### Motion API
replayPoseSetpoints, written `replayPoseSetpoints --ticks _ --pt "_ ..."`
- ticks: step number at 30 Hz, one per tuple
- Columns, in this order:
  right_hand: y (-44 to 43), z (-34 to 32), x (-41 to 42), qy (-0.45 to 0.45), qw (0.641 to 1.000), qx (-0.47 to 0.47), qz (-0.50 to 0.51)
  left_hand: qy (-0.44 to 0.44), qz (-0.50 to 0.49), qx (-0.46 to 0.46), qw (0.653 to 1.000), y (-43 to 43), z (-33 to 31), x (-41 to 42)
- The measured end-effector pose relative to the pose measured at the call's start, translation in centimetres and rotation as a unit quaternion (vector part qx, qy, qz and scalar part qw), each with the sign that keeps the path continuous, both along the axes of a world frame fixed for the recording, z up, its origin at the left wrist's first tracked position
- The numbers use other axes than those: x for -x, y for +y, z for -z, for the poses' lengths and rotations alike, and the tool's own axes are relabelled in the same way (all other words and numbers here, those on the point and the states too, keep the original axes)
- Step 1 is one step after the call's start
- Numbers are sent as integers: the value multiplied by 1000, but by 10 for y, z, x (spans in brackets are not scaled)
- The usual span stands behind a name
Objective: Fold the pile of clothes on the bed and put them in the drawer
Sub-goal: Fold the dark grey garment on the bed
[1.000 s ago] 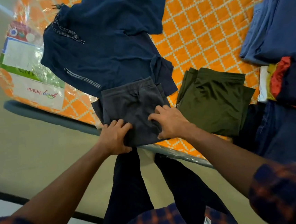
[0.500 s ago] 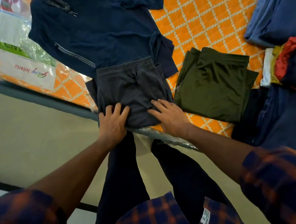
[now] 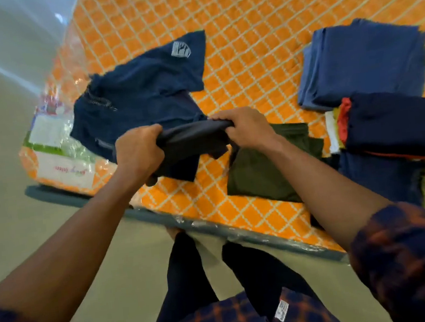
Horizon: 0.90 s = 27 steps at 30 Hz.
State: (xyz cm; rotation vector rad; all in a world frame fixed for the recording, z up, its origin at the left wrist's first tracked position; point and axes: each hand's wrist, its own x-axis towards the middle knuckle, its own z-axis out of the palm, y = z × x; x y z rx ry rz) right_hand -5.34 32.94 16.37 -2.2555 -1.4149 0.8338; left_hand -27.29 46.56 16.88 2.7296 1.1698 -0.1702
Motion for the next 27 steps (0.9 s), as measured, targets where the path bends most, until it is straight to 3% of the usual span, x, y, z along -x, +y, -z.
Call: replayPoseSetpoints --ticks 7,12,14,16,18,20,24,27 --pt "-63 -61 -89 -35 984 -86 149 -148 83 -36 985 -25 -48 -120" --pt "-155 -14 -99 -57 966 -112 228 -167 136 -18 976 -85 1 -157" --pt "-188 24 -86 -38 965 -56 253 -135 160 34 977 -112 40 -155" --pt "-218 57 -65 3 964 77 254 -63 201 116 971 -140 78 -141" --pt "-243 81 -38 36 951 238 192 41 232 179 955 -162 106 -114" --pt "-256 95 -13 48 930 330 152 100 254 203 941 -170 123 -89" --pt "-240 93 22 -29 912 347 217 22 255 255 932 -147 130 -62" --pt "-205 81 36 -66 915 319 238 18 155 296 942 -110 125 -43"
